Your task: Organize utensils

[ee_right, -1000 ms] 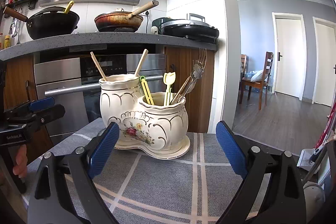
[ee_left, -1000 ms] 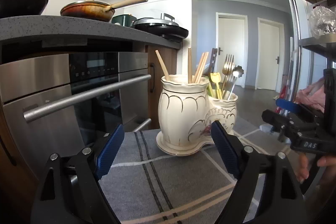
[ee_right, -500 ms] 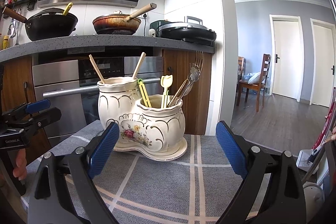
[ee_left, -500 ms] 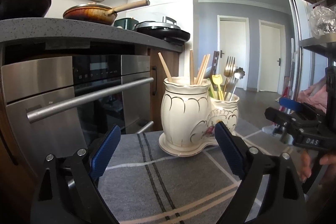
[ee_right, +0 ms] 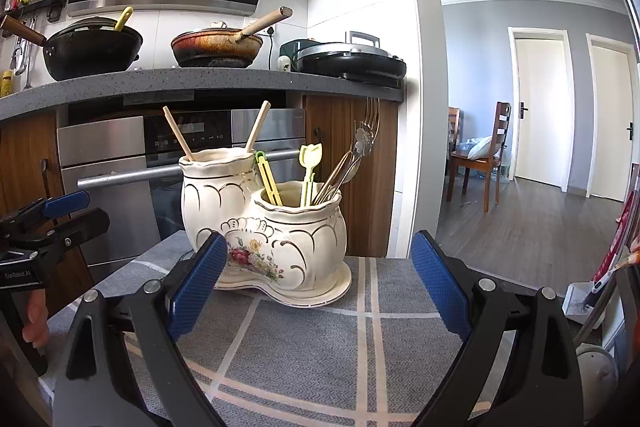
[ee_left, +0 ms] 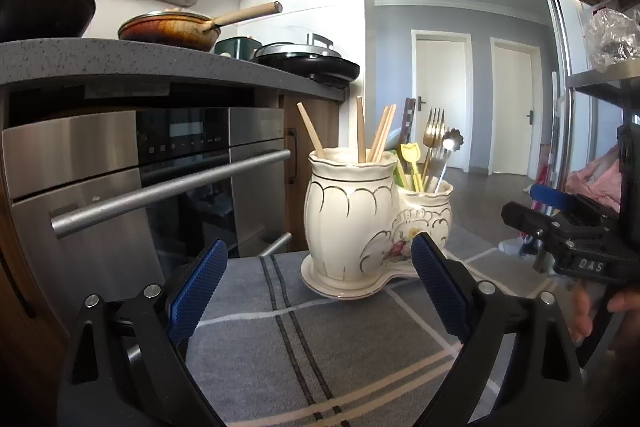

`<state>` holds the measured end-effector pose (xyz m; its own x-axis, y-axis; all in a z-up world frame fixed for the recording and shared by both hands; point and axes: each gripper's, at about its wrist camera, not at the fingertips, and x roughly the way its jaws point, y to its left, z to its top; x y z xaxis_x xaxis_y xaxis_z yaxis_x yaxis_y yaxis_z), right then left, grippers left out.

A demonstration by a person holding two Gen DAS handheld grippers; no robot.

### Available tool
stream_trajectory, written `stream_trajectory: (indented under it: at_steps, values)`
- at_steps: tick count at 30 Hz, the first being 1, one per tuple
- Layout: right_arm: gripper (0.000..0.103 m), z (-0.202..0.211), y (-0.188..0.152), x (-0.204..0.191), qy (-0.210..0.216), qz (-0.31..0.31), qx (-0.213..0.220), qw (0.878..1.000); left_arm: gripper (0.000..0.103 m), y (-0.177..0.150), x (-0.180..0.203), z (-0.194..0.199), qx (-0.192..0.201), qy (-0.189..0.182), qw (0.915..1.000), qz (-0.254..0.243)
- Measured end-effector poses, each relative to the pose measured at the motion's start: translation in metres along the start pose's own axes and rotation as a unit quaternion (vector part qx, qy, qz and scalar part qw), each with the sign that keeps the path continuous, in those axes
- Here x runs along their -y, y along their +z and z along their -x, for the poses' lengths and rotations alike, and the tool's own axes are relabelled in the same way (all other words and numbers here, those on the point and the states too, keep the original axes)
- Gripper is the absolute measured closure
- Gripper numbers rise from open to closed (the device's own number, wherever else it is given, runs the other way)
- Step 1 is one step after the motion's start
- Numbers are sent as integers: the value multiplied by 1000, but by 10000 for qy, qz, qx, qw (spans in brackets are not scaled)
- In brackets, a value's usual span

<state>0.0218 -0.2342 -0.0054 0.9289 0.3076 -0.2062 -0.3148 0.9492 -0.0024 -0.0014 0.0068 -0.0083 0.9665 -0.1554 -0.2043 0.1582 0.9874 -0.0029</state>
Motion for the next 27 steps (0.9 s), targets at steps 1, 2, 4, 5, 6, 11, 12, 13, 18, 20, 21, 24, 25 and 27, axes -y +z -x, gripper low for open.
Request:
stream_trajectory:
  at_steps: [1, 2, 4, 5, 6, 11, 12, 13, 18, 20, 21, 24, 25, 27]
  values:
    - [11, 0, 0, 0, 1, -1, -9, 10000, 10, 0, 0, 0, -4, -14, 10000, 6]
    - [11, 0, 0, 0, 1, -3, -18, 10000, 10, 0, 0, 0, -8, -10, 10000, 7]
    - [11, 0, 0, 0, 0, -4, -21, 10000, 10, 0, 0, 0, -8, -22, 10000, 6]
    - [11, 0, 0, 0, 0, 0, -20, 10000, 10, 0, 0, 0, -4, -17, 10000, 4]
    - [11, 0, 0, 0, 1, 1, -21, 10000, 10, -1, 0, 1, 4, -21, 10000, 1]
    - [11, 0, 0, 0, 2, 1, -19, 10000, 10, 0, 0, 1, 24, 7, 10000, -5]
    - [11, 0, 0, 0, 2, 1, -17, 10000, 10, 0, 0, 1, 24, -3, 10000, -6]
    - [11, 0, 0, 0, 3, -3, -20, 10000, 9, 0, 0, 1, 21, -2, 10000, -13]
    - [11, 0, 0, 0, 1, -3, -19, 10000, 9, -1, 0, 0, 6, 34, 10000, -16]
    - [11, 0, 0, 0, 2, 0, -23, 10000, 9, -1, 0, 0, -2, 61, 10000, -13]
    - [11, 0, 0, 0, 2, -1, -22, 10000, 9, -1, 0, 0, 0, 47, 10000, -10]
    - [11, 0, 0, 0, 2, -1, -23, 10000, 9, -1, 0, 1, 12, 47, 10000, -28]
    - [11, 0, 0, 0, 2, -1, -23, 10000, 9, -1, 1, 1, 22, 51, 10000, -40]
    - [11, 0, 0, 0, 2, 0, -23, 10000, 9, -1, 2, 1, 28, 49, 10000, -58]
